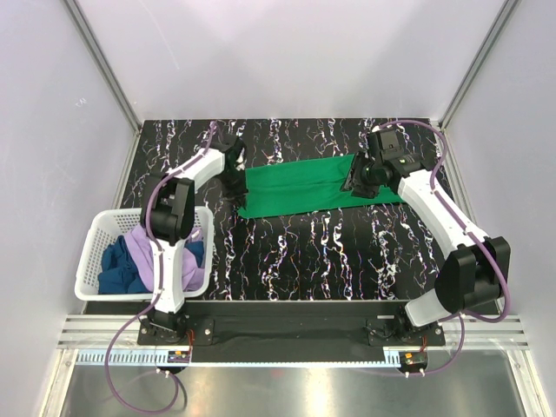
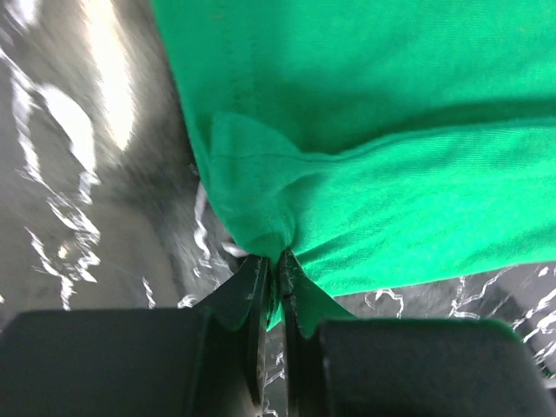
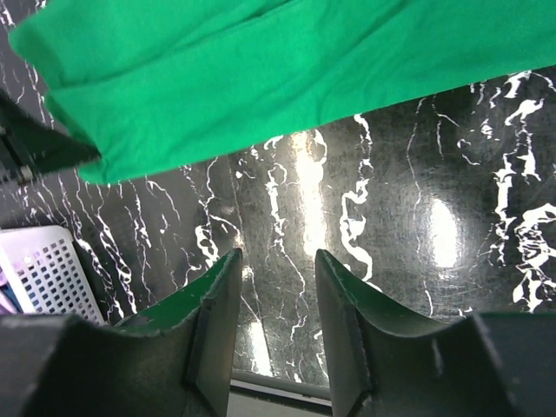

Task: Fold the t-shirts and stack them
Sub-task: Fold the tshirt

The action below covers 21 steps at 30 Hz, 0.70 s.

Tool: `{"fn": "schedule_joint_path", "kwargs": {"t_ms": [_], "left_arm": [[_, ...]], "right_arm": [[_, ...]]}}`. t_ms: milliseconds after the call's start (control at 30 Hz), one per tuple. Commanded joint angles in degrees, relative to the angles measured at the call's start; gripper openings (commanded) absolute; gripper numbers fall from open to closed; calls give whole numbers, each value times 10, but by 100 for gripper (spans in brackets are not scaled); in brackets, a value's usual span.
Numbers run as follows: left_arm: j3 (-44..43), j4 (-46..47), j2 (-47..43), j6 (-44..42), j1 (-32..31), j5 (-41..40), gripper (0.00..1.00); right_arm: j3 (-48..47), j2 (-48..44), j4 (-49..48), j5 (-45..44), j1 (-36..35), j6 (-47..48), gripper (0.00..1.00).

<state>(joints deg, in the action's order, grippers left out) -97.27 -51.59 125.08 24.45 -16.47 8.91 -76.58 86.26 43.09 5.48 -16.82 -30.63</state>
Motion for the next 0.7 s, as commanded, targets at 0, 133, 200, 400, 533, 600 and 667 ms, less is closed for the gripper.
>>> {"fn": "schedule_joint_path", "kwargs": {"t_ms": [0,133,200,400,533,600,667], "left_arm": [[34,-15,-59,7,-23,22,9],[104,6,-121,38,-63,40,9],[154,24,-147,58,-98,50,9],[246,70,-220,130,-221,76,18],[259,78,-250,165,-277,49,22],[269,85,-274,178,-284,55,27],[283,96,-289,180,-290,78,34]], "right_arm": [[-10,-13,9,-21,8,7,46],[-14,-4,36,-51,21,-8,43],[-16,-1,46,-73,31,-14,43],[-23,23,67,-127,71,-21,46],[-33,62,57,-144,94,-12,47],[-52,82,50,-163,95,-6,48],[-83,120,49,-197,98,3,49]]}}
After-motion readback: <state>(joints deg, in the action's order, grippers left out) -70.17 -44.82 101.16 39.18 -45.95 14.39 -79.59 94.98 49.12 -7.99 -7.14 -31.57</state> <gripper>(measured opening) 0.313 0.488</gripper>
